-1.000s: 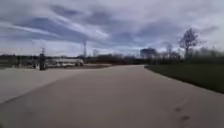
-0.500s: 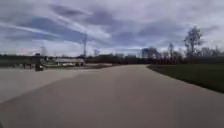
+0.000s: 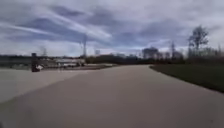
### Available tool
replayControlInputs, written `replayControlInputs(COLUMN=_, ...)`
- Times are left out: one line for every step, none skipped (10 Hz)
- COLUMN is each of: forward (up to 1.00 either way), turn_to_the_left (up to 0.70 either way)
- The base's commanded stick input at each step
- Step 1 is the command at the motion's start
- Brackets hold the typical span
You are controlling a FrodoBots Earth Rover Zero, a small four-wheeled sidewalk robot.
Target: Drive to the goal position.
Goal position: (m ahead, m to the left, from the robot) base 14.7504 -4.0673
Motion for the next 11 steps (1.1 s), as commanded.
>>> replayControlInputs(forward=1.0, turn_to_the_left=0.0)
replayControlInputs(forward=1.0, turn_to_the_left=0.0)
replayControlInputs(forward=1.0, turn_to_the_left=0.0)
replayControlInputs(forward=1.0, turn_to_the_left=0.0)
replayControlInputs(forward=1.0, turn_to_the_left=0.0)
replayControlInputs(forward=1.0, turn_to_the_left=0.0)
replayControlInputs(forward=1.0, turn_to_the_left=0.0)
replayControlInputs(forward=1.0, turn_to_the_left=0.0)
replayControlInputs(forward=1.0, turn_to_the_left=-0.01)
replayControlInputs(forward=1.0, turn_to_the_left=-0.17)
replayControlInputs(forward=1.0, turn_to_the_left=-0.33)
